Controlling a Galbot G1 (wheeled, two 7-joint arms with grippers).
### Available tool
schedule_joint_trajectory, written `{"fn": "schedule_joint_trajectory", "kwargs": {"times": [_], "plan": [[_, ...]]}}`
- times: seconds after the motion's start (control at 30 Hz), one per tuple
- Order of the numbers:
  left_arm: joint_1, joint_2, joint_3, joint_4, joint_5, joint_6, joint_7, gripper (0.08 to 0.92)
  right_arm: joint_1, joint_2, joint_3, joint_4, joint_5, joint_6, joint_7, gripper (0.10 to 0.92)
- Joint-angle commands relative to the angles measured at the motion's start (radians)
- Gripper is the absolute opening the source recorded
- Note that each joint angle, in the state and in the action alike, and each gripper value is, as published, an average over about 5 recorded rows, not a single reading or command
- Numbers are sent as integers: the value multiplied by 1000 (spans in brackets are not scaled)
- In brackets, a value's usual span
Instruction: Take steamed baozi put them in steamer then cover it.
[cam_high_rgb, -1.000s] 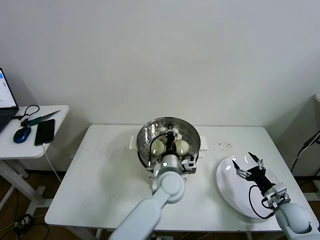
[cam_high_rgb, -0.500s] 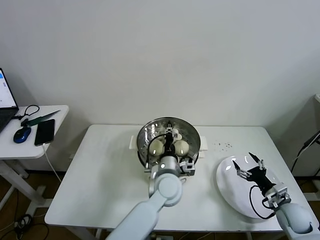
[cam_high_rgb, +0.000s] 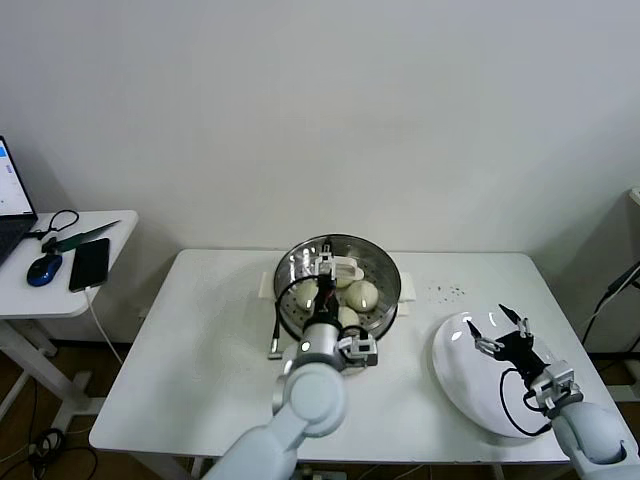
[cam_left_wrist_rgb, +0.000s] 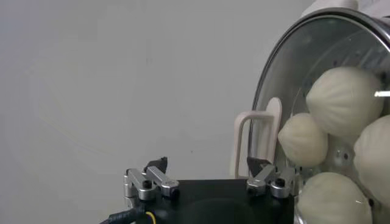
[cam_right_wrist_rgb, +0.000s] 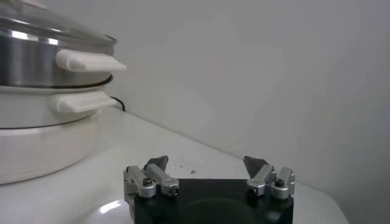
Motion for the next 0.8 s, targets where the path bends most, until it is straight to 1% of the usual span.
{"fn": "schedule_joint_trajectory", "kwargs": {"times": [0.03, 0.27, 0.4, 0.5, 0.6, 0.8], "plan": [[131, 120, -83, -173, -273, -22, -179, 816, -8, -2, 12, 41, 10, -69, 0, 823], [245, 161, -275, -224, -613, -273, -400, 823, -24, 3, 23, 77, 35, -60, 1, 823], [321, 186, -376, -248, -796, -419, -490, 823, -26, 8, 22, 91, 33, -50, 3, 823], [396, 177, -468, -255, -934, -522, -512, 823, -27, 12, 19, 99, 26, -43, 3, 823], [468, 147, -562, -247, -1067, -615, -512, 823, -29, 18, 18, 109, 19, -36, 4, 823], [539, 60, -701, -202, -1298, -699, -519, 823, -46, 46, 22, 126, 14, -18, 4, 823]]}}
